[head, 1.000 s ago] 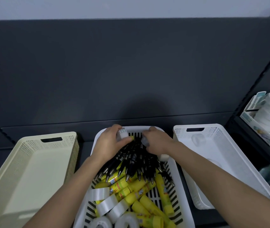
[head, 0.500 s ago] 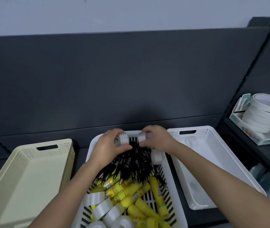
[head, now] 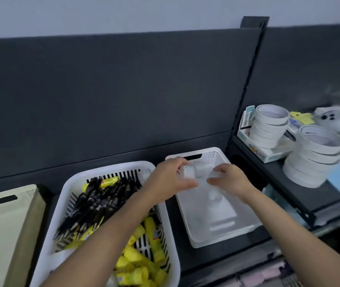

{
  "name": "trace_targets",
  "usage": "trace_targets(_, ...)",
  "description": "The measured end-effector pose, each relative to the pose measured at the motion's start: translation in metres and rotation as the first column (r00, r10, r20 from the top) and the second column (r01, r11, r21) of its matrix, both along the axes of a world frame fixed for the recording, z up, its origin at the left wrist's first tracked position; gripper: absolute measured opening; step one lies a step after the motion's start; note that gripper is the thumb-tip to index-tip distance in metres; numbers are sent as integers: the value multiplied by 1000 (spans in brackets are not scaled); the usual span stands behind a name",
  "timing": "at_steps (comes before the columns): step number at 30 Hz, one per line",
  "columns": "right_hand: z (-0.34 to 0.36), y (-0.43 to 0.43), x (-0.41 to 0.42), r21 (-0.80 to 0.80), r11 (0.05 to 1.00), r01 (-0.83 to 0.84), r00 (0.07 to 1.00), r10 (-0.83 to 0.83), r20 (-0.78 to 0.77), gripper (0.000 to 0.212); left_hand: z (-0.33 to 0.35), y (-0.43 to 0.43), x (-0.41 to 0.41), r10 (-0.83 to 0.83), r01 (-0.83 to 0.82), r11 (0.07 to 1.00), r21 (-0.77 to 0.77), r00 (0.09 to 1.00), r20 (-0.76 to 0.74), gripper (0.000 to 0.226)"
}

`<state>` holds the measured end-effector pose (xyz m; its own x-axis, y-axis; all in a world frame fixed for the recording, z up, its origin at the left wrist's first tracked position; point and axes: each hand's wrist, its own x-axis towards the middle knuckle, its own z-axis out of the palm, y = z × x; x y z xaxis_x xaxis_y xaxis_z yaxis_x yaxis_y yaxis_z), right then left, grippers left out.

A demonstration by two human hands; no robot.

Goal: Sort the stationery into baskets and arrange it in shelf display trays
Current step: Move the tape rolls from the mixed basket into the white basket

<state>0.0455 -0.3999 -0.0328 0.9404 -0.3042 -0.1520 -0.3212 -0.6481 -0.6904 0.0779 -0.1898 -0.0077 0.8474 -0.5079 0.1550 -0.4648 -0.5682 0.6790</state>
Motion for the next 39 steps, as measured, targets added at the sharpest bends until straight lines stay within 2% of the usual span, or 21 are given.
trace_targets(3,-11,-8,-12,-78,994,-81,997,81,-4,55,-13,-29,-3,-68,69,990,127,998,-9,56)
trace_targets(7,-22,-10,-20,-194,967,-166,986,161,-44,54,-23,-47,-2,-106,102,933,346,994,-6,60)
trace_targets(13,-19,-9,-23,-225,940,-255,966,239,-96,54,-32,-48,-3,-146,136,862,488,989,-17,61)
trace_targets(16,-14,-7,-25,-222,937,-271,962,258,-87,51,-32,-33,-5,-126,104,900,423,992,25,54)
trace_targets(21,-1,16,-26,-197,959,-203,963,232,140,35,-21,14,-8,-20,-8,971,241,993,115,41)
trace_targets(26,8,64,-18,-193,929,-314,904,355,239,28,-11,74,-14,96,-133,972,193,977,189,35)
trace_targets(29,11,97,-5,-246,872,-424,836,481,264,28,-10,115,-25,159,-197,964,180,965,206,32)
trace_targets(32,13,132,14,-366,782,-505,760,604,240,32,-10,147,-37,203,-238,951,198,962,182,30)
trace_targets(34,11,152,29,-444,706,-552,726,669,161,31,-11,161,-43,230,-260,946,192,959,165,30)
trace_targets(37,4,172,46,-562,573,-596,706,708,-26,12,-13,175,-55,246,-268,948,172,959,139,31)
trace_targets(39,-1,180,53,-658,478,-582,708,695,-121,18,-14,182,-64,256,-270,954,132,960,113,28)
